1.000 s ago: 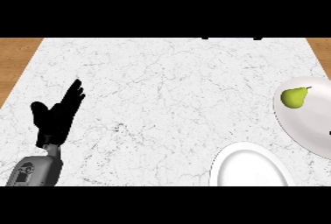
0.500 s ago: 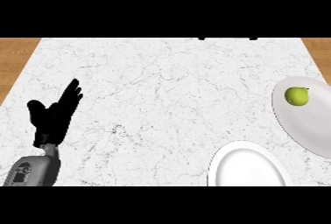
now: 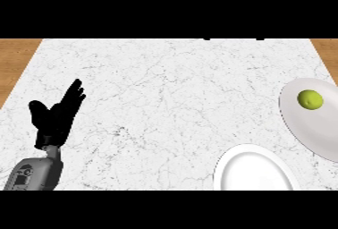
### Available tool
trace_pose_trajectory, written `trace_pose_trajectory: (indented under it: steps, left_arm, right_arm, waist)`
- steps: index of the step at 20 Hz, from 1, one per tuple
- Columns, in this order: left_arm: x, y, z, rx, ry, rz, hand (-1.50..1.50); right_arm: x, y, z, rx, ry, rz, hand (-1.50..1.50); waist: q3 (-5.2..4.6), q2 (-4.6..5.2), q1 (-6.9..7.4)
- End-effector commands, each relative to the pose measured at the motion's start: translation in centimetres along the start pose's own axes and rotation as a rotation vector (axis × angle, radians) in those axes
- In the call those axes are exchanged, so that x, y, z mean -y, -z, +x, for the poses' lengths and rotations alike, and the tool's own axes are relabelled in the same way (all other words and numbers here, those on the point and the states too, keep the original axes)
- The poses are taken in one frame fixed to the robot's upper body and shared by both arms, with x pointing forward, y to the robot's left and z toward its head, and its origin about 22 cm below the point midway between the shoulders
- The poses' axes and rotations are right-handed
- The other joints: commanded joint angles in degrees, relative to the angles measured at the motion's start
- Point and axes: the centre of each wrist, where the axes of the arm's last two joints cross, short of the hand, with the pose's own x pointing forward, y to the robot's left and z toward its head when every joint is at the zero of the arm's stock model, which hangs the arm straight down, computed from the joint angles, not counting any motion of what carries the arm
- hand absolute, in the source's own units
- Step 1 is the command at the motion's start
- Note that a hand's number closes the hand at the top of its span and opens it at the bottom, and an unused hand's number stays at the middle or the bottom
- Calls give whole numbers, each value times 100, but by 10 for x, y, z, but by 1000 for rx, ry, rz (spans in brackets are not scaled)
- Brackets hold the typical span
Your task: Pick the pear from the plate and place it in the plate
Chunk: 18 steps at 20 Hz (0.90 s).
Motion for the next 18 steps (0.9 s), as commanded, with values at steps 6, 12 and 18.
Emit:
trace_pose_trajectory:
  steps: [6,12,18]
  left_arm:
    - [5,2,0,1,-14,-9,0]
    - [2,0,7,35,3,-15,0]
    - [13,-4,-1,29,2,-11,0]
  right_arm:
    - [25,-23,8,151,173,79,-150]
    - [40,-38,14,133,137,40,-150]
    - [38,-46,7,85,89,38,-150]
  waist:
    - [22,44,81]
    - [32,45,108]
    - [42,75,154]
